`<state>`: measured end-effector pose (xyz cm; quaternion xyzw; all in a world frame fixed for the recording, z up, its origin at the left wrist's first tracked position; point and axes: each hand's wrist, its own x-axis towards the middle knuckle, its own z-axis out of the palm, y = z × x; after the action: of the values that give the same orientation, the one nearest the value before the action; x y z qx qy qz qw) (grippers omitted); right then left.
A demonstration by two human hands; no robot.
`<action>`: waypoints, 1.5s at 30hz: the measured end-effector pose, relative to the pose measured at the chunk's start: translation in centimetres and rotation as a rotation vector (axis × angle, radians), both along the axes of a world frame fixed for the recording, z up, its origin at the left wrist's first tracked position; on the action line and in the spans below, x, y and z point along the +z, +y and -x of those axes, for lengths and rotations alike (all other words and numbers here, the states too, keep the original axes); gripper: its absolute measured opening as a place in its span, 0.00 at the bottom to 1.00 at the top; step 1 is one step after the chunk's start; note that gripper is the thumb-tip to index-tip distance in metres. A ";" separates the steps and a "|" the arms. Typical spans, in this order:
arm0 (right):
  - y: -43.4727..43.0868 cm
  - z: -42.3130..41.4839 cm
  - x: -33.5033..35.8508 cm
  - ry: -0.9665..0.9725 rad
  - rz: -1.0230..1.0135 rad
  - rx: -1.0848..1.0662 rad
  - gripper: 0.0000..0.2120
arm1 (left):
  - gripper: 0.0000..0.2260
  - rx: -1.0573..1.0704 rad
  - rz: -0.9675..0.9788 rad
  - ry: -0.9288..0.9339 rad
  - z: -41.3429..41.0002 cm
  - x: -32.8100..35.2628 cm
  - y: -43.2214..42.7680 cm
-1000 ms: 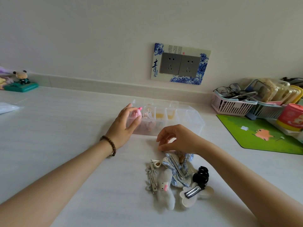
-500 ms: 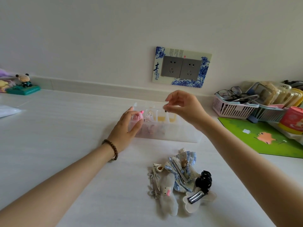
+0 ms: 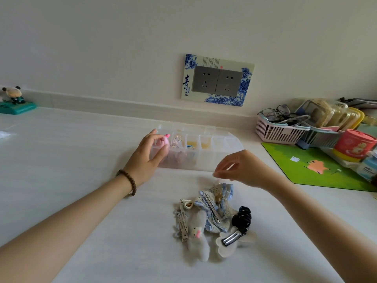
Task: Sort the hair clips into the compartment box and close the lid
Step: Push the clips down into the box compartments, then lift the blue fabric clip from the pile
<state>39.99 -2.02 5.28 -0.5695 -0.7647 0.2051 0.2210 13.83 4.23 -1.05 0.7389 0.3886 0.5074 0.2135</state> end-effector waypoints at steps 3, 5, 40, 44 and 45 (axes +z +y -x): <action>0.5 0.3 -0.8 0.001 0.058 -0.025 0.06 | 0.08 -0.011 0.001 -0.012 -0.1 0.2 -0.3; 0.9 0.7 -1.3 0.027 0.078 -0.027 0.06 | 0.08 -0.007 0.006 -0.020 -0.1 0.3 -0.5; -2.1 -0.7 -0.5 0.038 0.330 -0.095 0.15 | 0.25 0.216 -0.169 0.298 -0.5 0.9 -1.2; -2.2 -0.3 -1.0 0.186 0.369 -0.105 0.09 | 0.27 0.228 -0.201 0.332 -0.7 1.1 -1.8; -2.3 -0.2 -1.1 0.218 0.357 -0.097 0.07 | 0.27 0.224 -0.189 0.322 -0.8 1.0 -1.9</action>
<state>40.17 -4.28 4.16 -0.6101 -0.6596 0.3868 0.2077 14.59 2.29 -0.01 0.7794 0.4478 0.4377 0.0207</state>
